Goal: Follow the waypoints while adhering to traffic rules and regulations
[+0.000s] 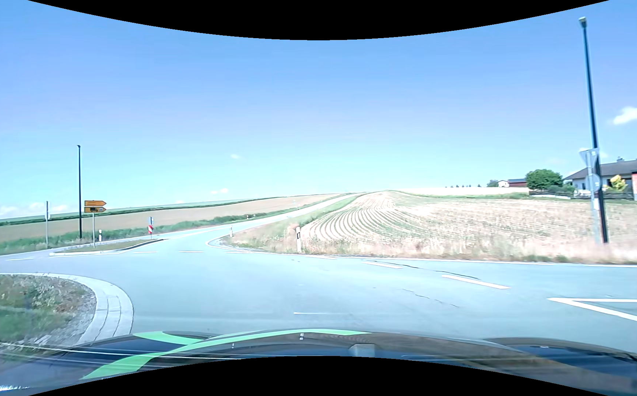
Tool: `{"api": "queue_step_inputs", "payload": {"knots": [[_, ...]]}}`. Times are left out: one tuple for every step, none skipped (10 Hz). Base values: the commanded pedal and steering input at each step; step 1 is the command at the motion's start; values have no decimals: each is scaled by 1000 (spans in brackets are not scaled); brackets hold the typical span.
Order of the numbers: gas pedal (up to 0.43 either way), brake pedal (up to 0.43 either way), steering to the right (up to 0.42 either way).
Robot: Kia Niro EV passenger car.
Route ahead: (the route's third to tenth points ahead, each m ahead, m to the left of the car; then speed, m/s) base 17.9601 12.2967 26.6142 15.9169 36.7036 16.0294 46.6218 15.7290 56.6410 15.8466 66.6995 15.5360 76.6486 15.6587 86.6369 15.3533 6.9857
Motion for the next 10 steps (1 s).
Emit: {"api": "queue_step_inputs", "payload": {"knots": [[130, 0, -261], [138, 0, -256], [138, 0, -252], [157, 0, -249], [169, 0, -247], [169, 0, -244], [177, 0, -231], [177, 0, -217], [177, 0, -209], [189, 0, -204]]}}
